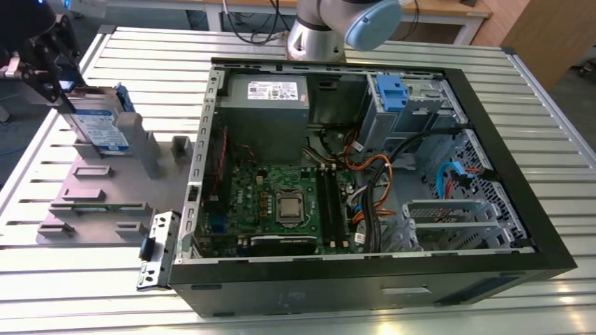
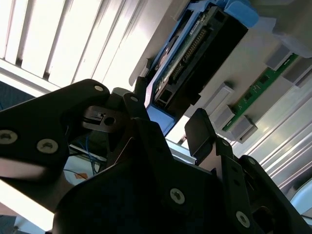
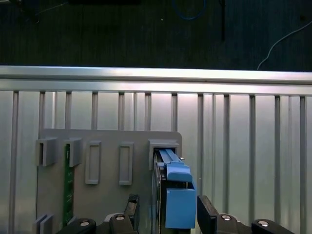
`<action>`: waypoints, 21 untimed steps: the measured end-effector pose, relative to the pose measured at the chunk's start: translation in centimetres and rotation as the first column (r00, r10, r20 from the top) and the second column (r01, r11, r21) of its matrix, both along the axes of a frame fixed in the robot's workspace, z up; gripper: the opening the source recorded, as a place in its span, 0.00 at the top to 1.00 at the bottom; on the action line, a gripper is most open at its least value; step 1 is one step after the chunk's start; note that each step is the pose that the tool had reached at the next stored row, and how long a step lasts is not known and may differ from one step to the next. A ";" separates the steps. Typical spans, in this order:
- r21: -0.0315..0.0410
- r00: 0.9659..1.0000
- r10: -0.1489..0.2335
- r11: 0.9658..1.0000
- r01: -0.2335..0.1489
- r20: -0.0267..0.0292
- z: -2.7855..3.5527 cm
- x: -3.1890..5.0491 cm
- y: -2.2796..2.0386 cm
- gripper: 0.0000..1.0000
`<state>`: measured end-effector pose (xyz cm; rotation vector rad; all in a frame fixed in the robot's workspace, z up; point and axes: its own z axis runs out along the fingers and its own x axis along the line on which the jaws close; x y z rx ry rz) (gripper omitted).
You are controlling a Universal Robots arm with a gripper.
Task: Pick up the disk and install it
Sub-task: 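Pick up the disk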
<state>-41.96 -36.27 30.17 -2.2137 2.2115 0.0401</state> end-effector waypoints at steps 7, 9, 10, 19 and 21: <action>0.000 1.000 0.000 1.000 0.000 0.000 -0.28 -0.05 0.00 0.41; 0.000 1.000 0.000 1.000 0.000 0.000 -0.35 -0.05 0.00 0.41; 0.000 1.000 0.000 1.000 0.000 0.000 -0.39 -0.05 0.00 0.41; 0.000 1.000 0.000 1.000 0.000 0.000 -0.75 -0.07 0.00 0.41; 0.000 1.000 0.000 1.000 0.000 0.000 -0.83 -0.08 0.00 0.41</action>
